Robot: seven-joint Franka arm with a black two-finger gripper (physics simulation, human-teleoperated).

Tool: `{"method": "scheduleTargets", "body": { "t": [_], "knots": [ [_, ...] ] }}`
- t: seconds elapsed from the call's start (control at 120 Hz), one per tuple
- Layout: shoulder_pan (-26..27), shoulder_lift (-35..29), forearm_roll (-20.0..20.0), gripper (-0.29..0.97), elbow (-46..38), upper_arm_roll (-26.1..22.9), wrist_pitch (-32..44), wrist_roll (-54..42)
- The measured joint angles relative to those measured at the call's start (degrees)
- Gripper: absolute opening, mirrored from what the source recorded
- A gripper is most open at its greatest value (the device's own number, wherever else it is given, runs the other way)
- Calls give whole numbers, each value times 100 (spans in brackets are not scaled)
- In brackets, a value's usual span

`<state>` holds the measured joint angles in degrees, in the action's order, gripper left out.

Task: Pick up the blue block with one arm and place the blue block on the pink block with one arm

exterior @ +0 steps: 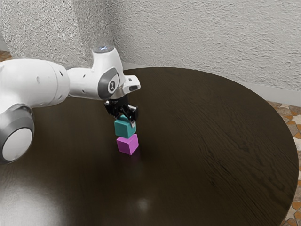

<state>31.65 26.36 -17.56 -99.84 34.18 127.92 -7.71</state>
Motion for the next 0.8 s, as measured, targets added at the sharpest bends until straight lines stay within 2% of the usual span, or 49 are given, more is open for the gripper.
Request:
{"method": "scheduleTargets", "body": {
  "t": [0.367, 0.508, 0.8],
  "knots": [
    [-53, 97, 3, 34, 38, -14, 2, -5],
    [-284, 101, 37, 34, 56, -254, 2, -9],
    [-315, 125, 67, 34, 136, -290, 3, -16]
  ]
}}
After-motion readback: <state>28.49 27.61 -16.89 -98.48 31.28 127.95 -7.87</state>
